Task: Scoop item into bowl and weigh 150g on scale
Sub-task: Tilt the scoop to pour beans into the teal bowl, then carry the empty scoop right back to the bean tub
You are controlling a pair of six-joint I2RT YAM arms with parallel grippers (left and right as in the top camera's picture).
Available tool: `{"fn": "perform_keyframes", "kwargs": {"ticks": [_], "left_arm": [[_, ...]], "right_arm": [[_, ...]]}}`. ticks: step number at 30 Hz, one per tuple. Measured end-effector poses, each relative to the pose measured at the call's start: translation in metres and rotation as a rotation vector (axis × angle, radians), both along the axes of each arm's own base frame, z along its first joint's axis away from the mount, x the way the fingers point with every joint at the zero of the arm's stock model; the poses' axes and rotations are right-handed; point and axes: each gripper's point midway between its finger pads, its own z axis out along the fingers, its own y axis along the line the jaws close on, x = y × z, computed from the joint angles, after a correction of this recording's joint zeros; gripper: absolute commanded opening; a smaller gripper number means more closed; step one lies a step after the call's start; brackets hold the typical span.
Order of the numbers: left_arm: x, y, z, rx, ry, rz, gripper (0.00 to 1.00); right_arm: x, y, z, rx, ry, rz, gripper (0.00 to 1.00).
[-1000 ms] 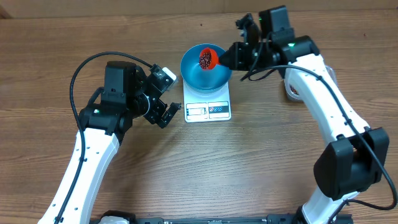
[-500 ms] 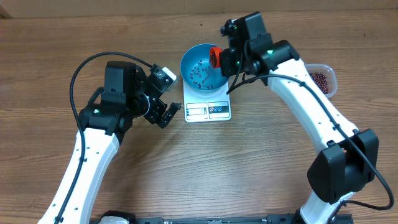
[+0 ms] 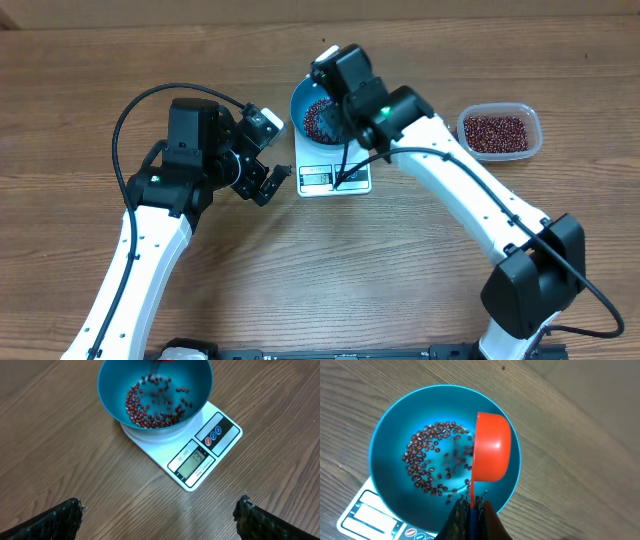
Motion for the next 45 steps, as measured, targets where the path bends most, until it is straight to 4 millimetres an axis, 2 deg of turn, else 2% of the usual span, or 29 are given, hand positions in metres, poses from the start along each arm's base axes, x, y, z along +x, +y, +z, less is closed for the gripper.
{"fn": "perform_keyframes", "kwargs": {"ticks": [6,12,14,19,21,23,25,29,30,33,36,39,41,45], "left_arm": [[0.0,0.0,0.0,0.0,0.0,0.0,1.0],[0.0,0.0,0.0,0.0,0.0,0.0,1.0],[0.0,0.0,0.0,0.0,0.0,0.0,0.99],[0.0,0.0,0.0,0.0,0.0,0.0,1.0],[0.0,0.0,0.0,0.0,0.0,0.0,1.0],[0.0,0.0,0.0,0.0,0.0,0.0,1.0],[0.0,0.0,0.0,0.0,0.0,0.0,1.0],[0.0,0.0,0.0,0.0,0.0,0.0,0.99],[0.0,0.0,0.0,0.0,0.0,0.0,1.0],[0.0,0.0,0.0,0.0,0.0,0.0,1.0],[0.0,0.0,0.0,0.0,0.0,0.0,1.0],[0.0,0.0,0.0,0.0,0.0,0.0,1.0],[0.0,0.0,0.0,0.0,0.0,0.0,1.0],[0.0,0.0,0.0,0.0,0.0,0.0,1.0]], "right_arm": [[-0.003,0.003,0.003,-0.05,-0.029,0.007,0.04],[-0.005,0.0,0.007,0.009,0.0,0.007,0.04],[-0.005,-0.006,0.014,0.045,0.007,0.002,0.04],[-0.006,-0.039,0.049,0.222,0.035,-0.026,0.04],[-0.006,-0.062,0.066,0.289,0.033,-0.064,0.04],[-0.009,-0.094,0.084,0.35,0.028,-0.121,0.04],[-0.013,-0.121,0.091,0.376,0.039,-0.177,0.04],[-0.021,-0.197,0.089,0.383,0.073,-0.357,0.04],[-0.024,-0.225,0.086,0.383,0.083,-0.428,0.04],[-0.028,-0.266,0.08,0.372,0.087,-0.514,0.04],[-0.034,-0.297,0.069,0.358,0.098,-0.575,0.04],[-0.041,-0.318,0.052,0.345,0.134,-0.619,0.04],[-0.04,-0.326,0.038,0.339,0.167,-0.637,0.04],[-0.034,-0.332,0.006,0.324,0.249,-0.647,0.04]]}}
